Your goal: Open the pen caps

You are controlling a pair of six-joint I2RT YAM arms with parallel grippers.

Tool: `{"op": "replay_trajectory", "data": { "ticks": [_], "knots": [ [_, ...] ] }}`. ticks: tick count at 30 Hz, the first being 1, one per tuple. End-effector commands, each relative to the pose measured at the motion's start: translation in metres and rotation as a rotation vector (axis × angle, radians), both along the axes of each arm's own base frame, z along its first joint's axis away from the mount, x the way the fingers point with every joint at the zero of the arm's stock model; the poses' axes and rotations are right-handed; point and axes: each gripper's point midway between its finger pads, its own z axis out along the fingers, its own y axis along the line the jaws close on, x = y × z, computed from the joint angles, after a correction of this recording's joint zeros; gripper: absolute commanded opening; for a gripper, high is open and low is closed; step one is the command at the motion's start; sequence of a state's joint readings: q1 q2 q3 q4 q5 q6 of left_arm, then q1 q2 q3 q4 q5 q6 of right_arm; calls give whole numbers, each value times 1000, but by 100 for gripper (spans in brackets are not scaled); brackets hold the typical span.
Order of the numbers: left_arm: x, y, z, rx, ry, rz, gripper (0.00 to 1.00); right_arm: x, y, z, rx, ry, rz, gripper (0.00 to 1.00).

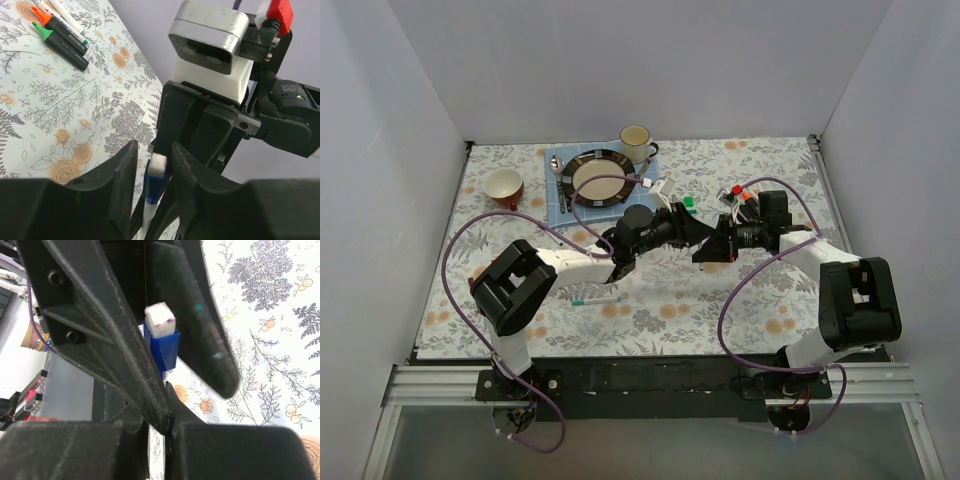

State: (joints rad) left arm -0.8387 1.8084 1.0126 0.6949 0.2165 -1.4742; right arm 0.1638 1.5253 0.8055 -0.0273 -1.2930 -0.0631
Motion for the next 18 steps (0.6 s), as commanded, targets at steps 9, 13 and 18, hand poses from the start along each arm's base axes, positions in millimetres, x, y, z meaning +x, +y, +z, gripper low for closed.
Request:
{"op": "replay_trajectory", "data": {
  "ticks": [9,13,18],
  "knots": [
    [-8,11,40,-56,-115,-77,0,-2,4,18,64,-41,68,1],
    [31,52,74,-63,-224,40,0,-8,3,21,86,-42,90,1],
    [114,127,159,-94,-456,377,0,-21,17,22,84,-74,145,1]
  ]
}}
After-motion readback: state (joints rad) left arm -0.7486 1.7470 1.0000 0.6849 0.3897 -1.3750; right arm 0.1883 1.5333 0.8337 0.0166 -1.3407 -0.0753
